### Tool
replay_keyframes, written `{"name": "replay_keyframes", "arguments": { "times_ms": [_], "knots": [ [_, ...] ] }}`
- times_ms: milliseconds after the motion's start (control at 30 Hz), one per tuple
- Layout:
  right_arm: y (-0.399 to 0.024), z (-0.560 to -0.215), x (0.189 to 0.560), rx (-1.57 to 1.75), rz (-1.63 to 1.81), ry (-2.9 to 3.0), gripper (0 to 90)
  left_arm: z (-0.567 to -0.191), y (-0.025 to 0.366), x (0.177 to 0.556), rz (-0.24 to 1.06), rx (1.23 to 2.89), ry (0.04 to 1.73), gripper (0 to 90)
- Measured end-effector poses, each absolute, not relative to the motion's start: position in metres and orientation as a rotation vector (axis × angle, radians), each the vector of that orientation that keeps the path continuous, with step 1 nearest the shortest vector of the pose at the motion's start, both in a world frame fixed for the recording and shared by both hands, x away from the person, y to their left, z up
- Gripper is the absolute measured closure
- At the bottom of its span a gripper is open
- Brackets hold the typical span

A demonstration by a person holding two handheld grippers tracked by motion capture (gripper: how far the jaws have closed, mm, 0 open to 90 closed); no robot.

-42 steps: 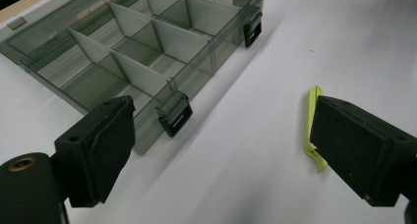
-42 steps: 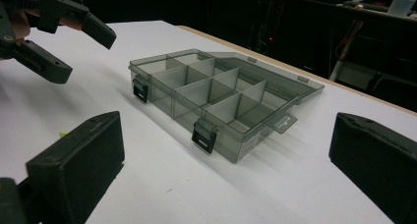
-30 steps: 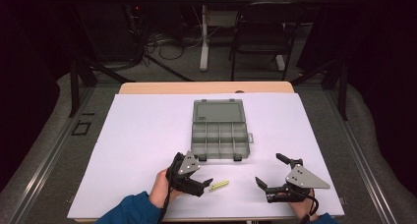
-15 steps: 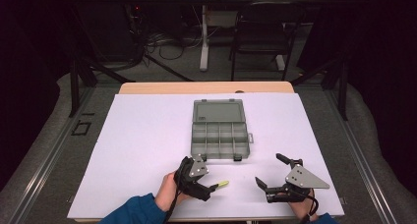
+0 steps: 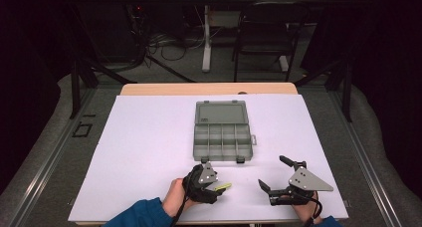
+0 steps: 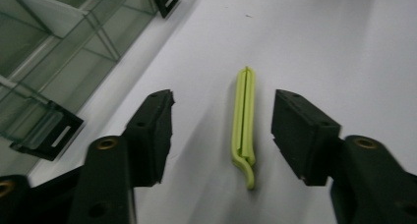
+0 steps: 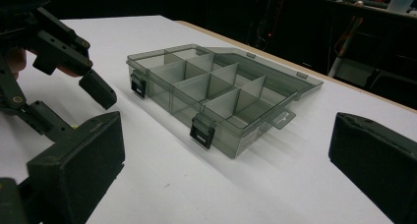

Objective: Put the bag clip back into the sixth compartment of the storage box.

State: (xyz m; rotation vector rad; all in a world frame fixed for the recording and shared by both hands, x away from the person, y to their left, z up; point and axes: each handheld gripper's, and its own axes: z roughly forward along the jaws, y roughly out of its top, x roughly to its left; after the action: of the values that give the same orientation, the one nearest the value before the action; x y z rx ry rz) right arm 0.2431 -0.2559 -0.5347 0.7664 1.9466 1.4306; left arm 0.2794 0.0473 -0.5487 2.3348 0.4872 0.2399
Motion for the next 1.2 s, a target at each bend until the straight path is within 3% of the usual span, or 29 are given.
{"name": "replay_keyframes", "arguments": {
  "times_ms": [600,1200],
  "knots": [
    [-0.2561,-0.5346,0.2427,0.765,1.424,1.953,0.0,-0.557,0.0456,0.2806,0.145,2.352,0.455,79.3],
    [-0.2557,-0.5348,0.2431,0.765,1.428,1.95,0.0,-0.5553,0.0485,0.2804,0.132,2.331,0.46,80.0]
  ]
}}
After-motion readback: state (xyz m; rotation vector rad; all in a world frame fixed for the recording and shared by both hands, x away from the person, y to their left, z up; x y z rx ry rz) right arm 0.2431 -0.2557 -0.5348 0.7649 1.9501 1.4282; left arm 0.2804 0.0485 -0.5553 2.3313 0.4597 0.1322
